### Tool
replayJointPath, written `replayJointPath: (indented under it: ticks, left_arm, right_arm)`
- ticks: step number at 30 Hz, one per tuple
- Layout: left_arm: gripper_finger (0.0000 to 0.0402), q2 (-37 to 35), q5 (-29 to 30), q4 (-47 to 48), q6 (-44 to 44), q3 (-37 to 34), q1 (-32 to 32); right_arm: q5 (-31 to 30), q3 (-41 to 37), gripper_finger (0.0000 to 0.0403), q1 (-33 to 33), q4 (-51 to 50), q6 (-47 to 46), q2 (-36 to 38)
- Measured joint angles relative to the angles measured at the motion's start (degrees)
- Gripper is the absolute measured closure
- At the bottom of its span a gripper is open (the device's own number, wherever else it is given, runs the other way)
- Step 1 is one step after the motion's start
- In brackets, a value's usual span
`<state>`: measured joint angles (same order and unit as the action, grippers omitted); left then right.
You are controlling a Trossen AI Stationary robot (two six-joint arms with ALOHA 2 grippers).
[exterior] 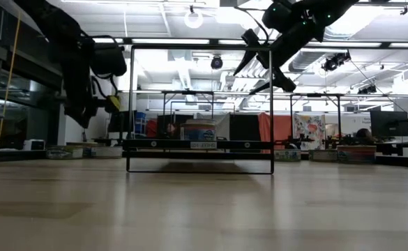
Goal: Stack canned seafood by type on shelf
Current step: Move the green tuna can to the middle left of the table
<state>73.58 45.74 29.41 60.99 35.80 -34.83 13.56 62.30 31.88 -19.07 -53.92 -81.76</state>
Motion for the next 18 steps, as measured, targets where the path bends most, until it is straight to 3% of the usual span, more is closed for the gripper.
replayJointPath:
  ticks: [11, 18]
  left_arm:
    - [0.0401, 0.2, -0.4, 2.8, 1.3, -0.4, 0.8]
    - [0.0402, 0.2, -2.7, 5.0, 1.5, -0.4, 11.1]
  right_arm:
    - [0.2, 0.0, 0.0114, 0.0, 0.0, 0.4, 0.0]
    - [0.2, 0.0, 0.0114, 0.0, 0.0, 1.5, 0.0]
